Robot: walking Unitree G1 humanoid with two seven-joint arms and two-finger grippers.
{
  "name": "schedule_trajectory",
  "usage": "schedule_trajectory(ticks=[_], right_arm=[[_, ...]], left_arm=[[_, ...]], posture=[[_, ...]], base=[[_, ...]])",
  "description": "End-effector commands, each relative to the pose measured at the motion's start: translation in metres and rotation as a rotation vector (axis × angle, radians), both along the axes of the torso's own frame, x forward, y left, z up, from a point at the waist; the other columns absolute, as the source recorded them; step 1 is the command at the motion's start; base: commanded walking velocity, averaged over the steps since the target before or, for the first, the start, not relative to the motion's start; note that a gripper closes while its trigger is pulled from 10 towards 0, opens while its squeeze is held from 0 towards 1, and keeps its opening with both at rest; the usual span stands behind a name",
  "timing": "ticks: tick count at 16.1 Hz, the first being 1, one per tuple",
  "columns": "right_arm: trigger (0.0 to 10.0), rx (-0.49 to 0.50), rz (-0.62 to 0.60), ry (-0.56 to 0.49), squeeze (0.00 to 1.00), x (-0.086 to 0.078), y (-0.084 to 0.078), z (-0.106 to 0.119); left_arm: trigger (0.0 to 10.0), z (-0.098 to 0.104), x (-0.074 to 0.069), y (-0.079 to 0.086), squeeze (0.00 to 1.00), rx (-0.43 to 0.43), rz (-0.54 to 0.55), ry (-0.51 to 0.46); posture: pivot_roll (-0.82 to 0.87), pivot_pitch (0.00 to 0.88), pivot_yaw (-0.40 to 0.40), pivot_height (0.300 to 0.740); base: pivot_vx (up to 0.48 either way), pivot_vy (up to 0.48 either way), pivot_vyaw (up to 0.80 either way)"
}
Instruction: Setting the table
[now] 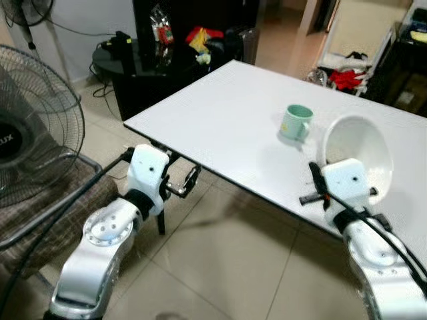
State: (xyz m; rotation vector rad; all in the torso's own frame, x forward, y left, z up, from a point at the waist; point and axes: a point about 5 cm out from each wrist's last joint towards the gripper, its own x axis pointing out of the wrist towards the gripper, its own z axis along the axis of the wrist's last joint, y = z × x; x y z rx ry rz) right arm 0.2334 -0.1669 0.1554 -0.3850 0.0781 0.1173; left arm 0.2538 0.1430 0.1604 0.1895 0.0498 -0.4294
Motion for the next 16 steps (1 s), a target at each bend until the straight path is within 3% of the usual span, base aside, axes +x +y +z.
schedule_trajectory(ticks=[1,9,16], right_arm=[[10.0,-0.019,0.001,-0.06,0.0,0.0012,-0.0016,0.0115],[10.0,-0.018,0.007,-0.062,0.0,0.002,-0.0019,0.0116],[10.0,-0.025,0.013,-0.055,0.0,0.0035,-0.0019,0.0105]], left_arm=[[10.0,0.0044,0.0016,-0.001,0.0,-0.001,-0.008,-0.019],[10.0,0.0053,0.004,-0.0009,0.0,0.001,-0.017,-0.026],[10.0,0.0049,0.0043,-0.0016,0.0,0.005,-0.027,-0.026]], posture=[[0.06,0.0,-0.065,0.74],[0.06,0.0,-0.062,0.74],[0.06,0.0,-0.062,0.74]], base=[[0.319,0.0,0.0],[0.321,0.0,0.0],[0.319,0.0,-0.72]])
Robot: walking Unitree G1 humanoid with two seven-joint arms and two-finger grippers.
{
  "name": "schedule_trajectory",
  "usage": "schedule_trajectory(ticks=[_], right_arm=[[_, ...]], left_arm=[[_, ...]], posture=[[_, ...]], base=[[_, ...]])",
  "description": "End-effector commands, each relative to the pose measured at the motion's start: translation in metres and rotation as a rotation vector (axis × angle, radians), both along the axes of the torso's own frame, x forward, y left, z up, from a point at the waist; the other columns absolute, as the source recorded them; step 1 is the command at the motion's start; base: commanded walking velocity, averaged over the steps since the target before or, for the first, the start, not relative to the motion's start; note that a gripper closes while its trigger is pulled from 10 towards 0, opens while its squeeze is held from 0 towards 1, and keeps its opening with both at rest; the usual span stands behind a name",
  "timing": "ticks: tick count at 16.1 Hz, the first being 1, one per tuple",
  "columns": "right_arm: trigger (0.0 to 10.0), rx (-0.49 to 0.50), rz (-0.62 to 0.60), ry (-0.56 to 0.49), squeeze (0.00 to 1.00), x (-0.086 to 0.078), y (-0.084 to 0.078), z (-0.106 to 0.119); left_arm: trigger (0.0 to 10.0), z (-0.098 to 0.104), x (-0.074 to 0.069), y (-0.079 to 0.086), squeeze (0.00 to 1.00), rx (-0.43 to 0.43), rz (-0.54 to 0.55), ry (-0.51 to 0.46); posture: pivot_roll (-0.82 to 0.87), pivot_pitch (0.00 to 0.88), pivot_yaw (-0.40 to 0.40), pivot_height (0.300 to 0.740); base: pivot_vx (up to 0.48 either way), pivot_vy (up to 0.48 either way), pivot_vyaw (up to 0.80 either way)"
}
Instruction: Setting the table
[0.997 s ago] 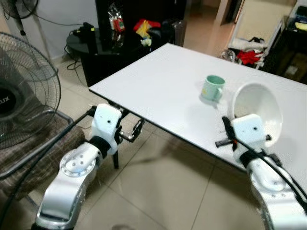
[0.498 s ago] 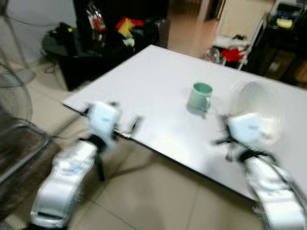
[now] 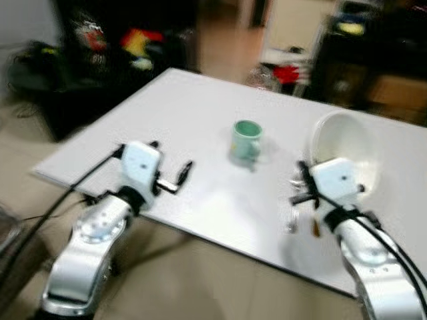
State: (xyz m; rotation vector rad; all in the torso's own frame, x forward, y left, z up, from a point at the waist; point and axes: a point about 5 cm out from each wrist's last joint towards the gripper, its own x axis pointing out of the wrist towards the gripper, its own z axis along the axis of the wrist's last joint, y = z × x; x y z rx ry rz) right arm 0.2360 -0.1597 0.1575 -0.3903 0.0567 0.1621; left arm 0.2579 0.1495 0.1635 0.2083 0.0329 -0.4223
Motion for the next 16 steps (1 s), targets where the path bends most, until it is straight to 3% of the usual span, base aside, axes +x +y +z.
schedule_trajectory(ticks=[1,16], right_arm=[[10.0,-0.02,-0.03,-0.043,0.0,0.0009,-0.0083,0.0082],[10.0,-0.017,-0.021,-0.041,0.0,0.003,-0.0066,0.0071]], left_arm=[[10.0,0.0019,0.0006,-0.0083,0.0,-0.008,-0.033,-0.005],[10.0,0.0033,0.0011,-0.006,0.0,-0.003,-0.033,-0.009]], posture=[[0.06,0.0,-0.061,0.74],[0.06,0.0,-0.061,0.74]], base=[[0.319,0.0,0.0],[0.316,0.0,0.0]])
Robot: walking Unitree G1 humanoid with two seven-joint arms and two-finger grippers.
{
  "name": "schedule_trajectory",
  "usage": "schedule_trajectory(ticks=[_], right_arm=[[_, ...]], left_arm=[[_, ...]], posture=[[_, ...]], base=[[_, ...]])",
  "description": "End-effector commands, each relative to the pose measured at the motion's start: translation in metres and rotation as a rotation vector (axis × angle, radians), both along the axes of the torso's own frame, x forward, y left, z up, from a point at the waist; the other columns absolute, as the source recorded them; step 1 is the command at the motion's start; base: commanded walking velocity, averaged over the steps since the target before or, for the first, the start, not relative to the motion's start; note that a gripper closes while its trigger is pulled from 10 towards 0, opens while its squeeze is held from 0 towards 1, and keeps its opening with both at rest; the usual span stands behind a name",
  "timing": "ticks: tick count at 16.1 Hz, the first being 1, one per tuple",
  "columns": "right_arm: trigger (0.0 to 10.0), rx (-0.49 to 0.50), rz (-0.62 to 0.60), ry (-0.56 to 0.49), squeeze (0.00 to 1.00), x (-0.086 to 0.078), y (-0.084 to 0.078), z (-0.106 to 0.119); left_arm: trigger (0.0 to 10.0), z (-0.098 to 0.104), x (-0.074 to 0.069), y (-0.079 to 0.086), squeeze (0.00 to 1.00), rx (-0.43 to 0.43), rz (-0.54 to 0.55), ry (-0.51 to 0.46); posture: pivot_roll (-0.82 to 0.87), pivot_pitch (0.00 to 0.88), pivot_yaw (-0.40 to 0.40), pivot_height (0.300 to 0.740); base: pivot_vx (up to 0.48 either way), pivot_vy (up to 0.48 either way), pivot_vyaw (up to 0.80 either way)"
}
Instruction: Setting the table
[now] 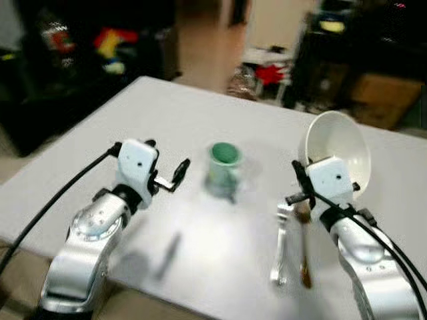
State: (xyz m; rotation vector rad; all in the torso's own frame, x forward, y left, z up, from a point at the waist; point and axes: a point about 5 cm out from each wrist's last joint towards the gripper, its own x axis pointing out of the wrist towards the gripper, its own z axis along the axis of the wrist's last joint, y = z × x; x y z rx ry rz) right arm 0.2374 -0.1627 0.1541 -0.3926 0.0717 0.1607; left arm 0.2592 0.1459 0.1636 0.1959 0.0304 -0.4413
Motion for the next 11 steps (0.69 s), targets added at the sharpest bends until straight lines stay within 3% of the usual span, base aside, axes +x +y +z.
schedule_trajectory(ticks=[1,5,6,9,11], right_arm=[[10.0,-0.011,-0.017,-0.055,0.0,0.002,-0.004,0.011],[10.0,-0.015,0.036,-0.022,0.0,0.009,-0.004,0.01],[10.0,-0.05,0.085,0.012,0.0,0.023,-0.006,0.009],[10.0,-0.144,0.153,0.053,0.0,0.044,-0.011,0.007],[10.0,-0.197,0.259,0.097,0.0,0.066,-0.012,0.003]], left_arm=[[10.0,0.003,0.0,-0.003,0.0,0.009,-0.015,-0.012],[10.0,0.005,-0.002,-0.004,0.0,0.005,-0.063,-0.007],[10.0,0.007,-0.004,-0.006,0.0,0.008,-0.121,-0.001],[10.0,0.009,-0.008,-0.009,0.0,-0.01,-0.214,0.008],[10.0,0.01,-0.014,-0.015,0.0,-0.022,-0.359,0.058]], posture=[[0.06,0.0,-0.061,0.74],[0.06,0.0,-0.058,0.74],[0.06,0.0,-0.05,0.74],[0.06,0.0,-0.049,0.74],[0.06,0.0,-0.047,0.74]], base=[[0.315,0.0,0.0],[0.152,0.0,0.0],[0.0,0.0,0.0],[0.0,0.0,0.0],[0.0,0.0,0.0]])
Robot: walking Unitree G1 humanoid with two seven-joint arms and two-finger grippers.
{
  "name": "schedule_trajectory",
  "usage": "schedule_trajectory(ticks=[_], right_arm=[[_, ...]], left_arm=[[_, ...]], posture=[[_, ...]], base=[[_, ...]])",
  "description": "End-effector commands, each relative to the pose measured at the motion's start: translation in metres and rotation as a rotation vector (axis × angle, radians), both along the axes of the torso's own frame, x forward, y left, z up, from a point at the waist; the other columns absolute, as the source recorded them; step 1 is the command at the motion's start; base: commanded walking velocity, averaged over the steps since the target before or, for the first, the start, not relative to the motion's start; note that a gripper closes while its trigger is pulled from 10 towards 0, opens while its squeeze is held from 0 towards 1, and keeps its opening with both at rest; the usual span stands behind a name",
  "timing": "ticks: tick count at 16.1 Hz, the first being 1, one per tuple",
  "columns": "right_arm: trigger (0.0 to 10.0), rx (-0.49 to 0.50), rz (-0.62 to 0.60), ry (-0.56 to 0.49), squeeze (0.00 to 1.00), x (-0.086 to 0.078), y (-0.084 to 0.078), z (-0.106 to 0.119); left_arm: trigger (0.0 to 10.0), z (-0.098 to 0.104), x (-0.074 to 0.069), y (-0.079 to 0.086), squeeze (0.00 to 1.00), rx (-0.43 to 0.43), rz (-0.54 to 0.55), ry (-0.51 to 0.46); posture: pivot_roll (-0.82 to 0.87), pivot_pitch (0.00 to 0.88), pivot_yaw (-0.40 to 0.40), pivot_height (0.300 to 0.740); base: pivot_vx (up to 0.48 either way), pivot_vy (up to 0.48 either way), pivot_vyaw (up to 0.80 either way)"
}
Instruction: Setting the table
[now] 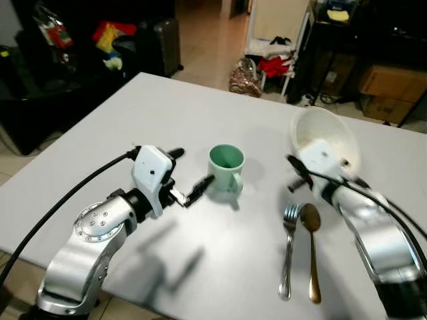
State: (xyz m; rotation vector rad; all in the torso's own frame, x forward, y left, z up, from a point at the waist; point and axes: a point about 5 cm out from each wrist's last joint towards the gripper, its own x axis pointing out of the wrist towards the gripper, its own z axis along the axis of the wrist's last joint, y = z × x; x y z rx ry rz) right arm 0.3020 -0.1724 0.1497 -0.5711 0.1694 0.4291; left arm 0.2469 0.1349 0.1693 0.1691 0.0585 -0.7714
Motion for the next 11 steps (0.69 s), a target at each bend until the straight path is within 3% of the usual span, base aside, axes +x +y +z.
schedule_trajectory(ticks=[1,4,11], right_arm=[[10.0,-0.032,0.043,-0.015,0.0,0.007,-0.003,0.005],[10.0,-0.13,0.165,0.102,0.0,0.027,-0.005,-0.005],[10.0,-0.235,0.318,0.206,0.0,0.042,0.004,-0.015]], left_arm=[[10.0,0.004,-0.003,-0.006,0.0,-0.004,-0.08,0.014],[10.0,0.003,-0.007,-0.014,0.0,0.016,-0.232,0.086],[10.0,0.0,-0.014,-0.021,0.0,0.044,-0.355,0.173]], posture=[[0.07,0.0,-0.047,0.74],[0.07,0.0,-0.051,0.74],[0.09,0.0,-0.063,0.74]], base=[[0.0,0.0,0.0],[0.0,0.0,0.0],[0.0,0.0,0.0]])
